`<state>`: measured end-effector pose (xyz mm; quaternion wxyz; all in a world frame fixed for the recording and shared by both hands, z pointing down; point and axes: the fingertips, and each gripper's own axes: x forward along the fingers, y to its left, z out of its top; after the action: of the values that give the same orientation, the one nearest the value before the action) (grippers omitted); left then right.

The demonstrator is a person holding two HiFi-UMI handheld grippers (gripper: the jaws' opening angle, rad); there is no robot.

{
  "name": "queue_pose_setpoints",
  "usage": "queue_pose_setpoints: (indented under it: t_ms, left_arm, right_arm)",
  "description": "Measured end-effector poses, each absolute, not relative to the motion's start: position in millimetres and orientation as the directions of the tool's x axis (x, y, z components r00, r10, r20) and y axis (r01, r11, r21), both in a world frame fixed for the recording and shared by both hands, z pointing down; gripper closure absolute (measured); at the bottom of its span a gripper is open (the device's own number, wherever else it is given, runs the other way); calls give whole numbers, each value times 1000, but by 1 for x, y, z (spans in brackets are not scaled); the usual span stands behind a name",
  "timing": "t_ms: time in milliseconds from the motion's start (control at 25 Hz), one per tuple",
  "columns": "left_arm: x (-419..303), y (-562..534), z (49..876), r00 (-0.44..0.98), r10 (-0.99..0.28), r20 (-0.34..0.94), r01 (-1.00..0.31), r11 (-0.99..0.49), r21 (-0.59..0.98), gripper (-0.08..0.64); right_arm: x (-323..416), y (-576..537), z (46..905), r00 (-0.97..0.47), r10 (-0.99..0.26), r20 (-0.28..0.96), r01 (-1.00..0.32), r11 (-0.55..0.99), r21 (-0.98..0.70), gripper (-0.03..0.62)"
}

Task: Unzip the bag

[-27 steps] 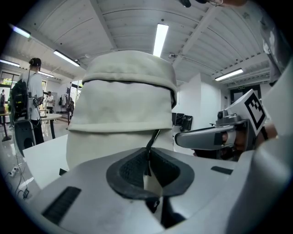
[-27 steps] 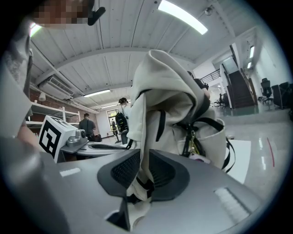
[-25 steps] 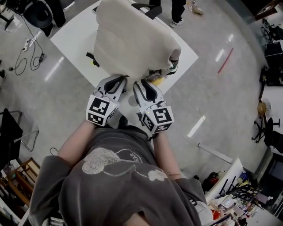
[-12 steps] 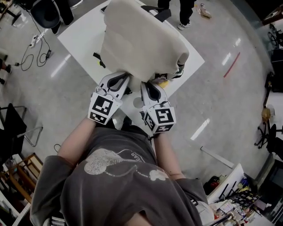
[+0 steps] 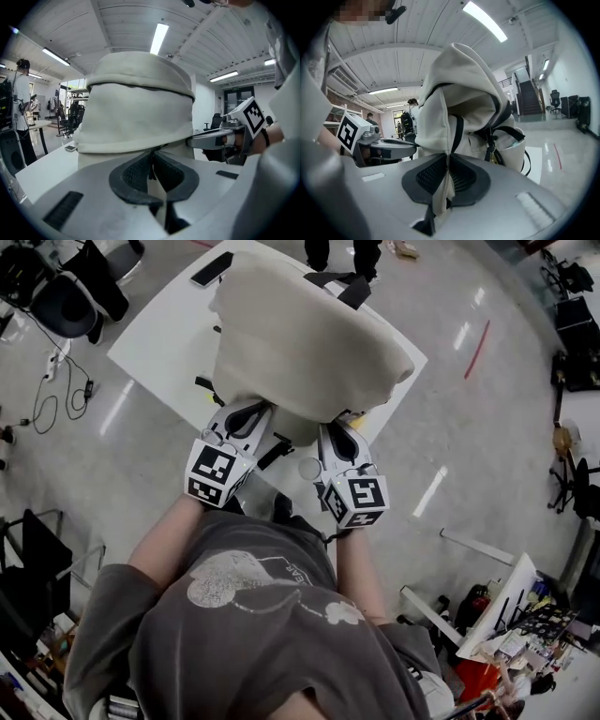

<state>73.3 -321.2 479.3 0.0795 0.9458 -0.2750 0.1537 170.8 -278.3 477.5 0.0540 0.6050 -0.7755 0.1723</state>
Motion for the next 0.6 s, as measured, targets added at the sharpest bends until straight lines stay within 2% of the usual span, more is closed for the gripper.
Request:
queue_pose_setpoints:
  t_ms: [400, 600]
  left_arm:
    - [33, -374, 487, 793, -511, 333, -558, -828, 58, 526]
    - [-12, -421, 501, 799, -491, 348, -543, -837, 65, 526]
  right_arm:
    - [193, -263, 477, -105, -946, 307, -986, 59, -156, 569]
    - [175, -282, 481, -15, -948, 317, -988, -36, -153, 567]
